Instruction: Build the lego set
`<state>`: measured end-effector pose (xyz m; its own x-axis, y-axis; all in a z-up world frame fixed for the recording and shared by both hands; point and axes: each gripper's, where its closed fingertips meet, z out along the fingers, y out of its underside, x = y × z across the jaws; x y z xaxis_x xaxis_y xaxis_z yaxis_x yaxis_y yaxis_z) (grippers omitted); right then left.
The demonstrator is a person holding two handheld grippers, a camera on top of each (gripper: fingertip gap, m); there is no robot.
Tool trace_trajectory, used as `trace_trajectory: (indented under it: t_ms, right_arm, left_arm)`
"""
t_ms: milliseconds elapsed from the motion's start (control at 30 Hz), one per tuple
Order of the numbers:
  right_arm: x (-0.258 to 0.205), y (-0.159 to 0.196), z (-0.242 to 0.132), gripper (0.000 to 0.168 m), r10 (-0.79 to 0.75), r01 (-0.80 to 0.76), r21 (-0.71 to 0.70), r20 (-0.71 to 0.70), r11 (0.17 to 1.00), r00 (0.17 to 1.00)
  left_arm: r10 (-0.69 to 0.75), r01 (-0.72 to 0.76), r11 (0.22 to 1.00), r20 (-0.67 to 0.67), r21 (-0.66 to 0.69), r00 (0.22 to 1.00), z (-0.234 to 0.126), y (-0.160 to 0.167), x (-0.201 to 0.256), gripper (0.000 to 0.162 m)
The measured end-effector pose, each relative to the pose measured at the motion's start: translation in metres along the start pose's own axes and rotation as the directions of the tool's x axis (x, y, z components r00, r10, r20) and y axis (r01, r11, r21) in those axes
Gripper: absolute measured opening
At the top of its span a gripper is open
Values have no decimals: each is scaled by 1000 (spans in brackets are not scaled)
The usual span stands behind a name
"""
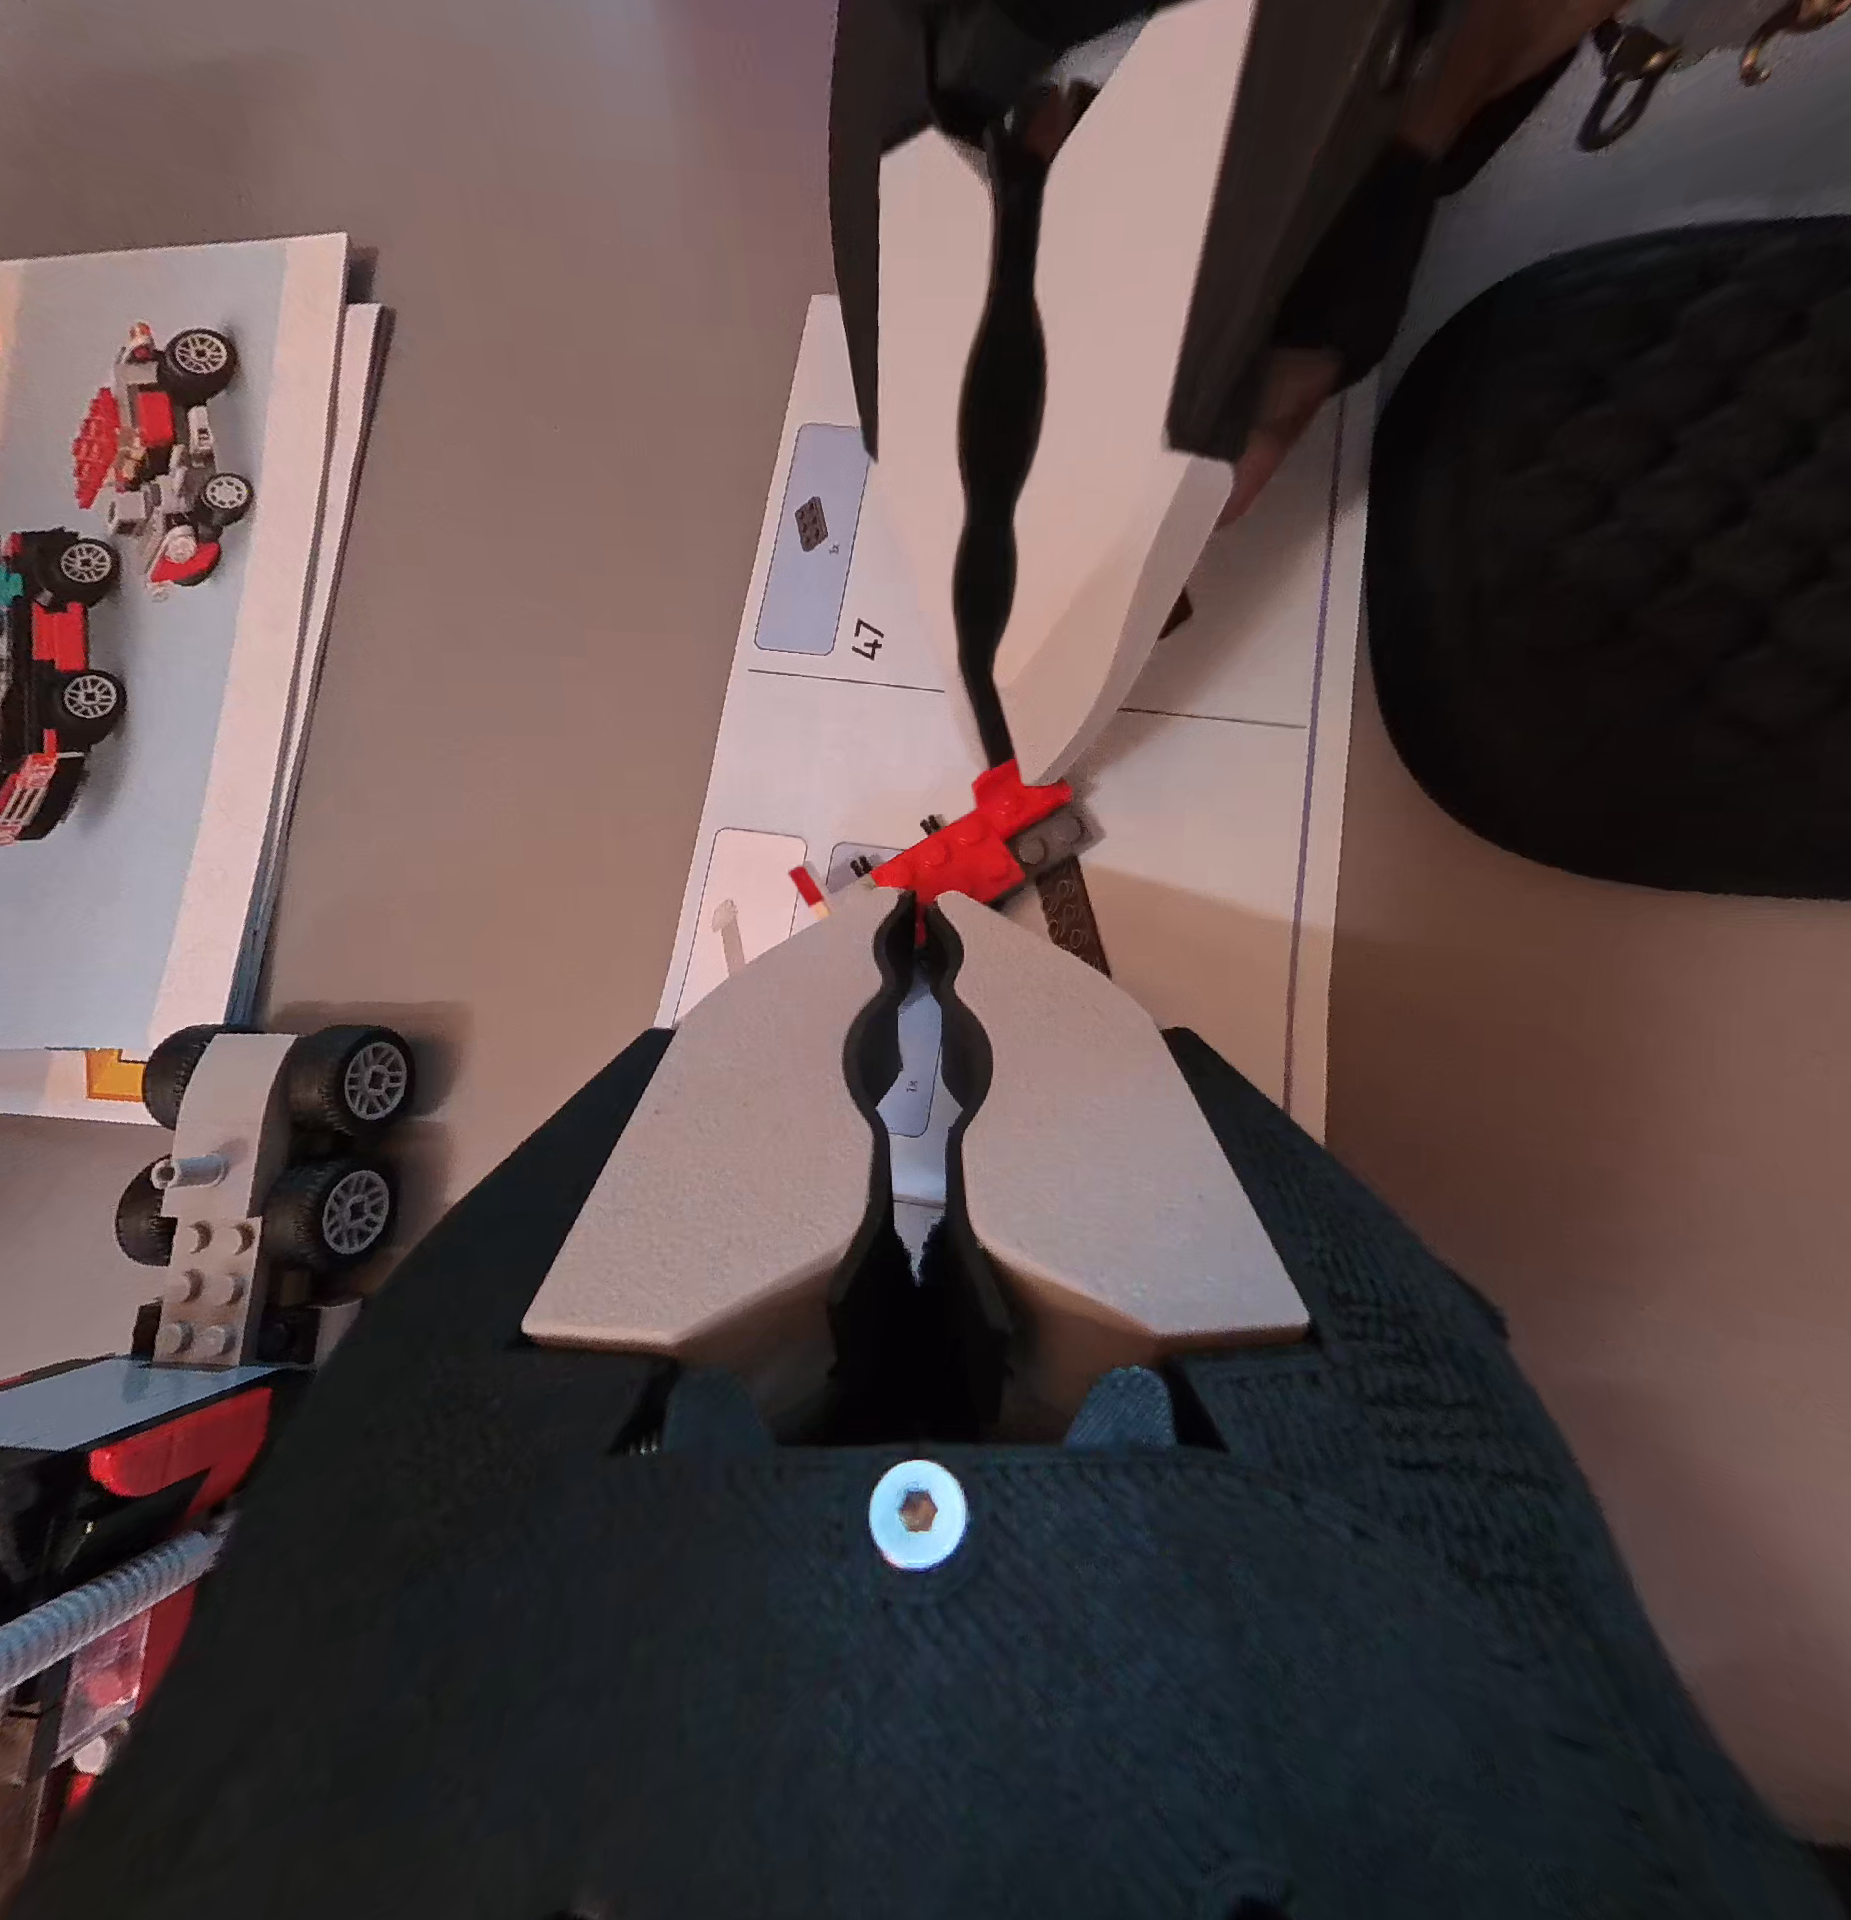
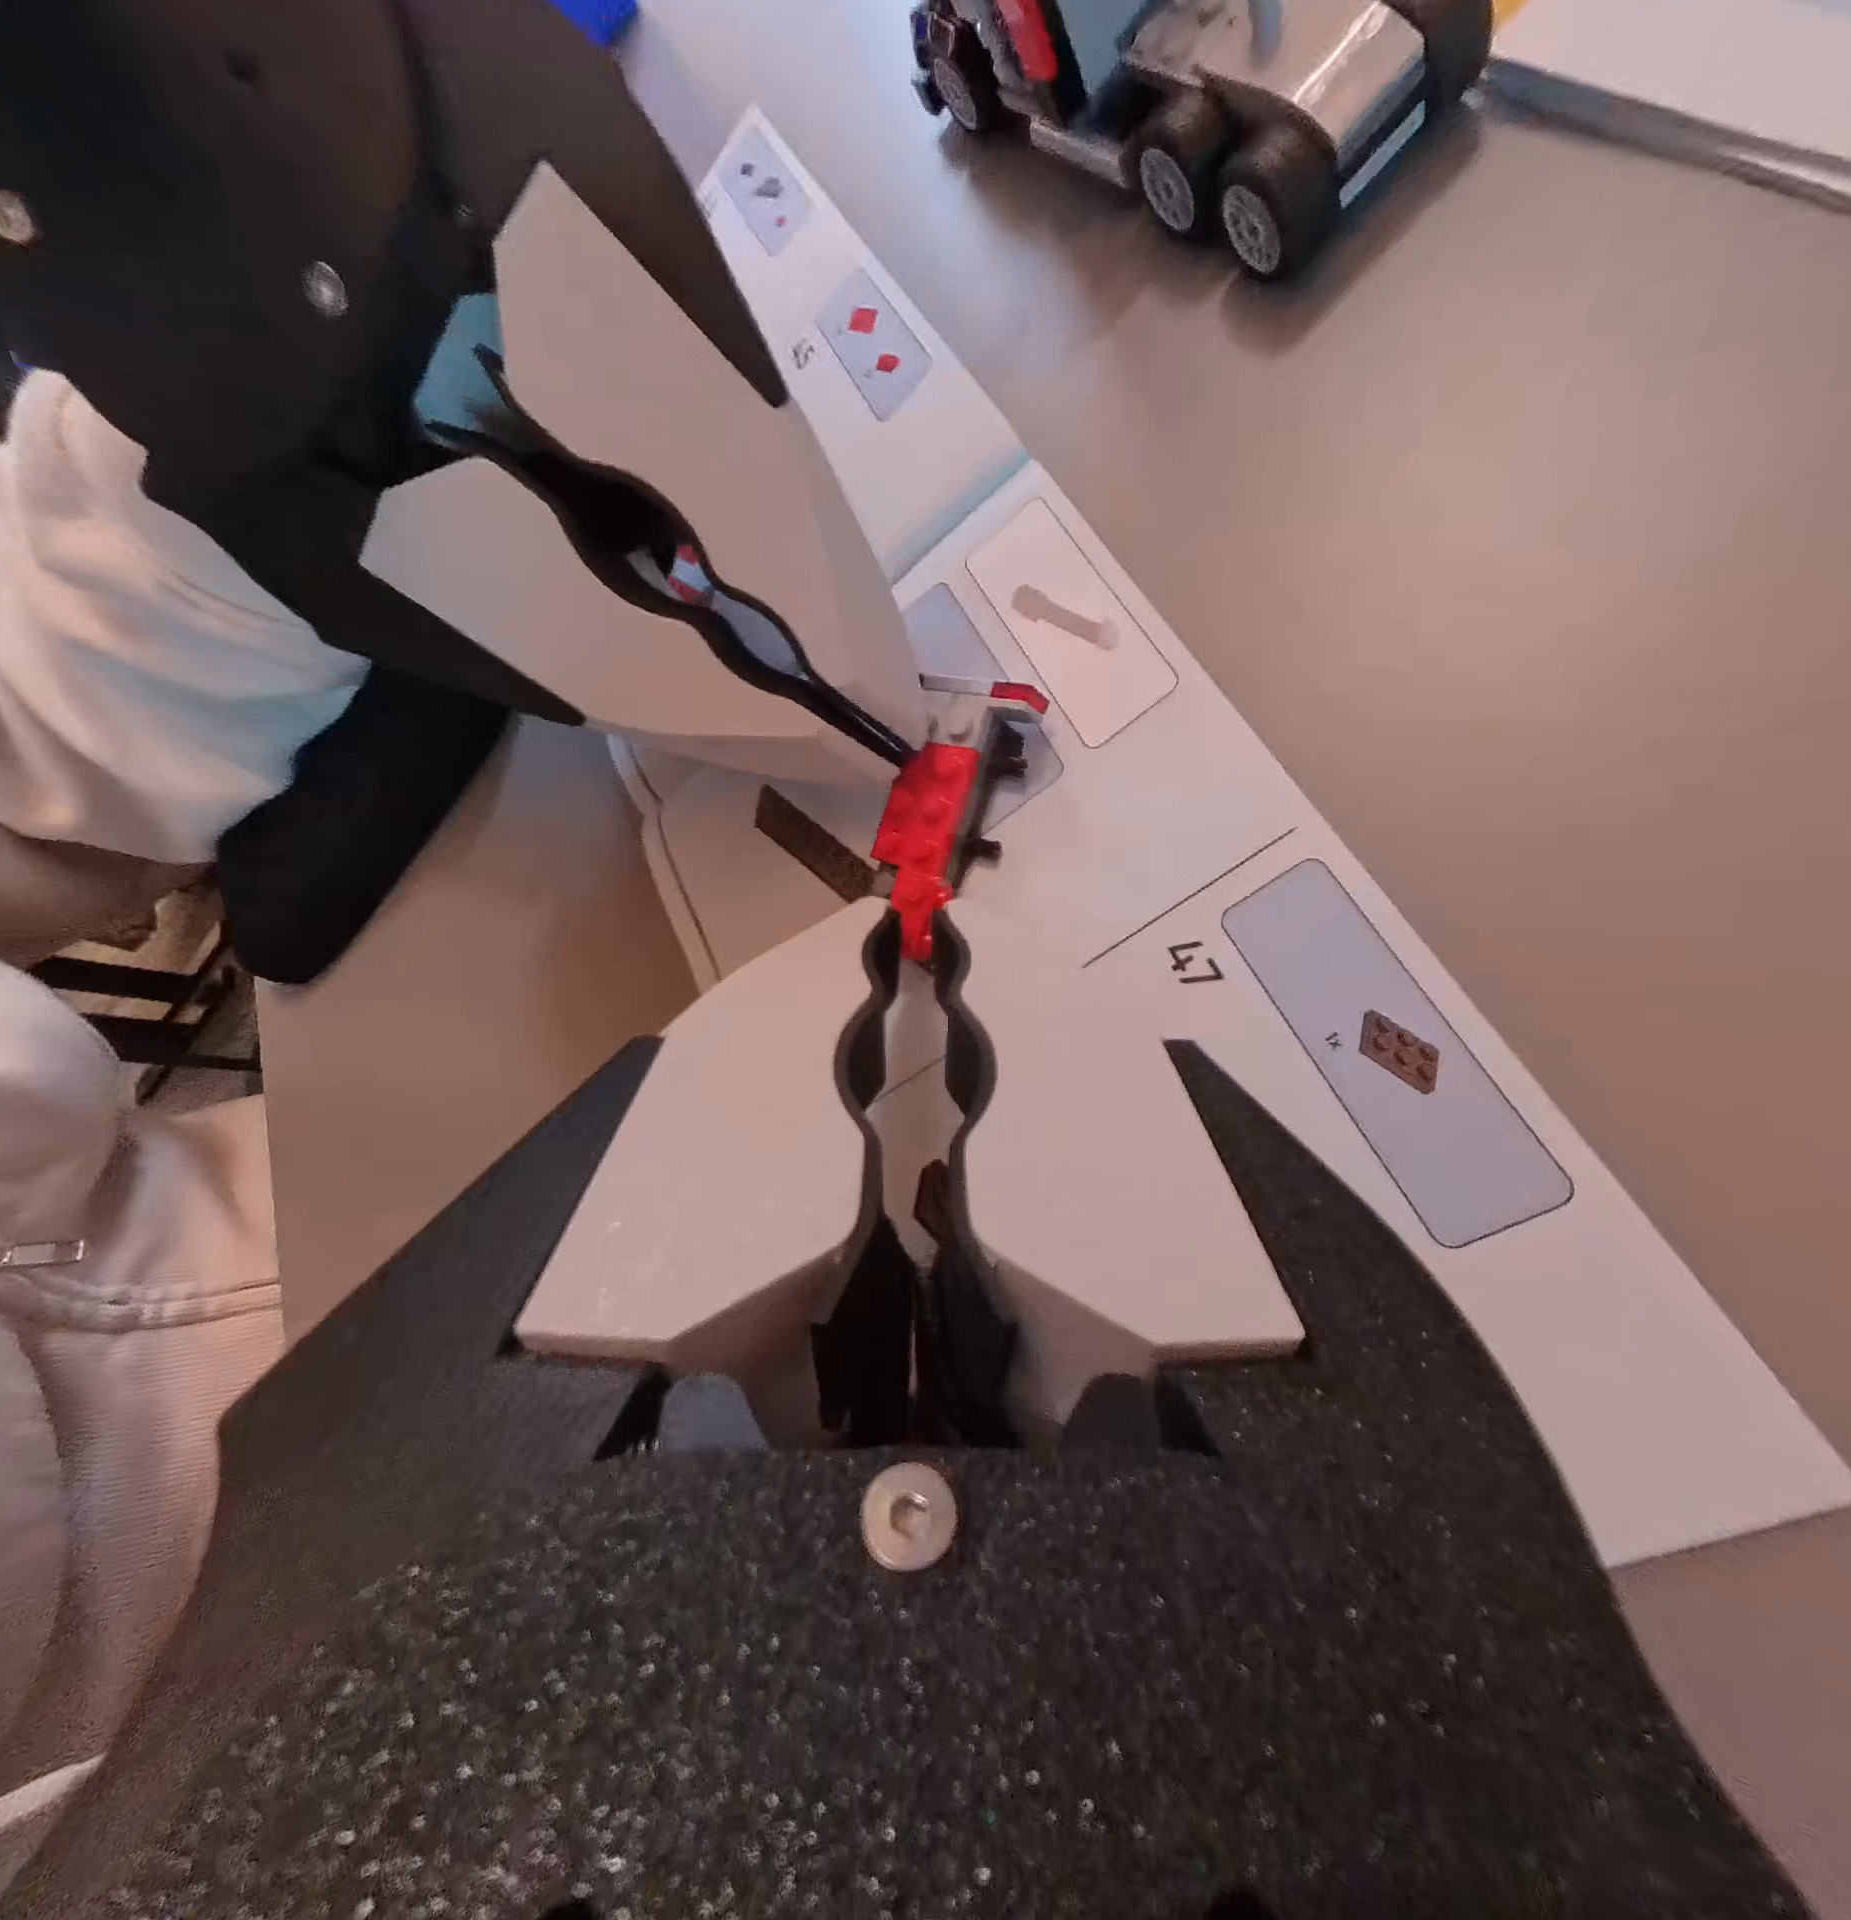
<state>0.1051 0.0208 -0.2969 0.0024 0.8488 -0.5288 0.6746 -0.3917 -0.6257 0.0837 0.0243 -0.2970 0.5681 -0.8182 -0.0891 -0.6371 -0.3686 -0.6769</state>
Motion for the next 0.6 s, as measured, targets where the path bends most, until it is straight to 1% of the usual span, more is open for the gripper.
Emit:
trace_trajectory:
  t_ms: [133, 367, 433, 500, 600]
  right_arm:
    - [0, 0, 0, 6, -24, 23, -26, -39, 999, 999]
    - [1, 2, 1, 7, -118, 95, -148, -153, 984, 981]
    - [2, 2, 1, 4, -146, 114, -176, -185, 978, 972]
    - [3, 1, 1, 3, -207, 156, -216, -238, 964, 949]
    - [3, 0, 2, 2, -327, 232, -293, -333, 927, 884]
  left_arm:
    - [4, -4, 1000, 11, -4, 1000, 0, 0, 0, 2]
    - [10, -10, 1000, 19, 6, 1000, 0, -1, 0, 3]
    - [12, -12, 1000, 21, 6, 1000, 0, -1, 1, 3]
    - [8, -8, 1000, 22, 8, 1000, 0, -1, 1, 3]
    - [-18, 18, 1000, 9, 15, 1000, -1, 0, 1, 3]
